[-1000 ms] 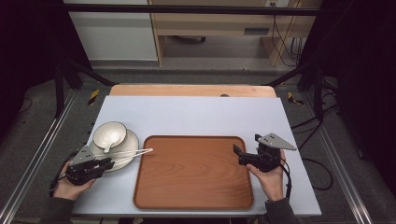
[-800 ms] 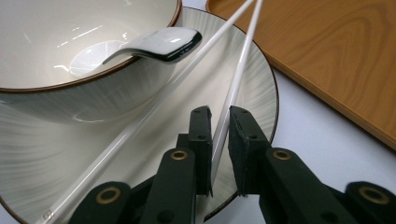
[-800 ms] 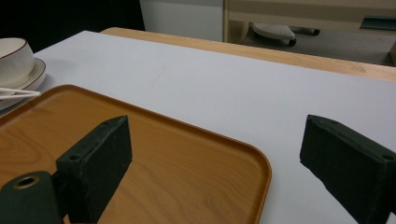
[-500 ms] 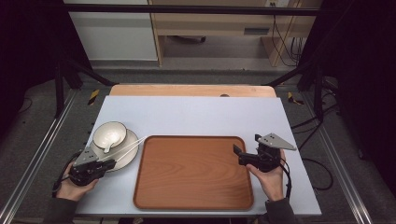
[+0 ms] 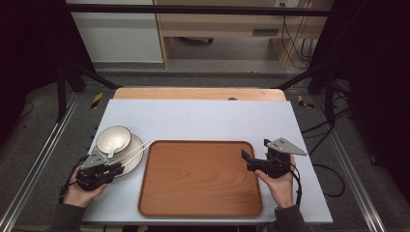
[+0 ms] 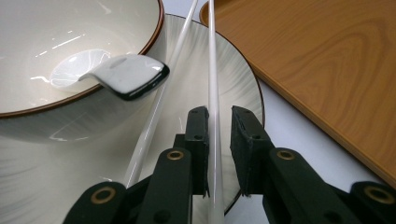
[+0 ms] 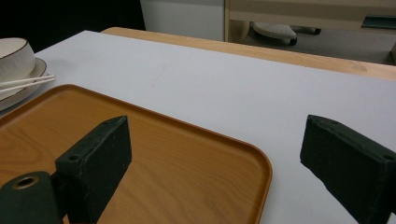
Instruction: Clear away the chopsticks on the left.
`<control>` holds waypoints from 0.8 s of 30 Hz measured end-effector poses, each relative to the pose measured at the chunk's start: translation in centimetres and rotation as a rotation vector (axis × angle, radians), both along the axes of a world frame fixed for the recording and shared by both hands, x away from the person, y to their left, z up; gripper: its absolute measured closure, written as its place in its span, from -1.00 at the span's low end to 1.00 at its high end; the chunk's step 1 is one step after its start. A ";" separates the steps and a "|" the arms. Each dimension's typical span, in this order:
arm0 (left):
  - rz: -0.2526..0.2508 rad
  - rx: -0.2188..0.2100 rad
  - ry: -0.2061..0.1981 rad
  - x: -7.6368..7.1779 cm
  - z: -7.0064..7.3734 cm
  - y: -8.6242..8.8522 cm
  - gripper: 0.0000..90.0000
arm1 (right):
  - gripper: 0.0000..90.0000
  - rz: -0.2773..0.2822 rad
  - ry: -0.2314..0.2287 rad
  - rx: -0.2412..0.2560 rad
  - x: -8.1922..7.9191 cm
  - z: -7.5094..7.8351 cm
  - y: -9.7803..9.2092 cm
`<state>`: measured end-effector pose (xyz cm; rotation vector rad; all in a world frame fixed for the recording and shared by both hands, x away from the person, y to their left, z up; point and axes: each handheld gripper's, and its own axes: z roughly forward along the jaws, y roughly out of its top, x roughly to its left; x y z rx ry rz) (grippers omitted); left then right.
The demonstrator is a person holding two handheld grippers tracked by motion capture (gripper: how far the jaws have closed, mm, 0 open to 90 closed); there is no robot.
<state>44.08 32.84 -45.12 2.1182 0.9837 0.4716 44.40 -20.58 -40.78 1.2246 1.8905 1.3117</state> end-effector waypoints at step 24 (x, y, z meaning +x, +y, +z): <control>0.041 -0.019 -0.015 -0.8 1.7 -2.3 0.87 | -0.83 -0.006 -0.004 0.002 0.0 0.1 -0.2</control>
